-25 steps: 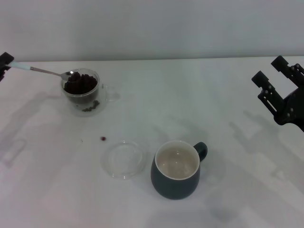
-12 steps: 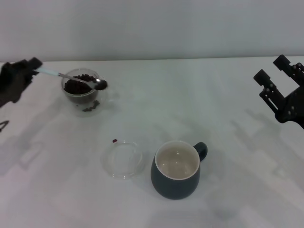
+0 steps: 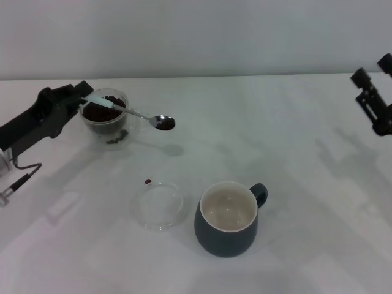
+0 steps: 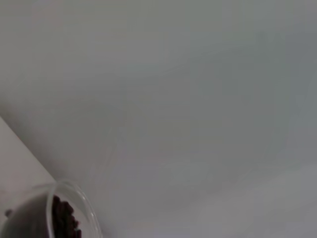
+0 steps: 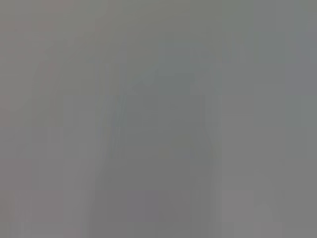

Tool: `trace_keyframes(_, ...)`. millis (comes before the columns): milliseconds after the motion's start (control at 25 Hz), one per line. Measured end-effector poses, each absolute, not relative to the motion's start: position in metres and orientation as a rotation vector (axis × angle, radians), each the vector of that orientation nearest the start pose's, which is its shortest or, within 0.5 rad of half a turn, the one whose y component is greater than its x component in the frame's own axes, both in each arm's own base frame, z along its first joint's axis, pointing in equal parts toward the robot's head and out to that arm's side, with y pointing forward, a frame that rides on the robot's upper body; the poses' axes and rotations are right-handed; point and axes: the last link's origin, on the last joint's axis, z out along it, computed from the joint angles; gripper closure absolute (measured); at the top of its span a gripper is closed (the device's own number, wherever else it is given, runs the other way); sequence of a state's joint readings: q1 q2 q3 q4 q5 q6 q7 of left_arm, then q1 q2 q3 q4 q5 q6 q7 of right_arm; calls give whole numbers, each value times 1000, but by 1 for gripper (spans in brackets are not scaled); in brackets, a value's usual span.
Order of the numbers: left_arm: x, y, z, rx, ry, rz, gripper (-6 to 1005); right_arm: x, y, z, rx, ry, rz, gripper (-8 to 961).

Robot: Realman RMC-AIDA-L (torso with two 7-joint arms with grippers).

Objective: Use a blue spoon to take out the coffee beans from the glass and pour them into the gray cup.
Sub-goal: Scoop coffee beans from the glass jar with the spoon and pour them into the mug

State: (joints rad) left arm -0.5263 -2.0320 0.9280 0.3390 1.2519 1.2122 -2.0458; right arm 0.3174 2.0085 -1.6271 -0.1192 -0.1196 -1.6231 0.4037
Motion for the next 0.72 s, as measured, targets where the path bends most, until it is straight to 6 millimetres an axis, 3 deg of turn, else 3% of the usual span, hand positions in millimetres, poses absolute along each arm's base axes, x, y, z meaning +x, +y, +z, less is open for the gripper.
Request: trace_keyframes(720, -241, 359, -29, 2142, 1935, 1405, 864, 341, 290, 56, -1534, 387, 982, 387)
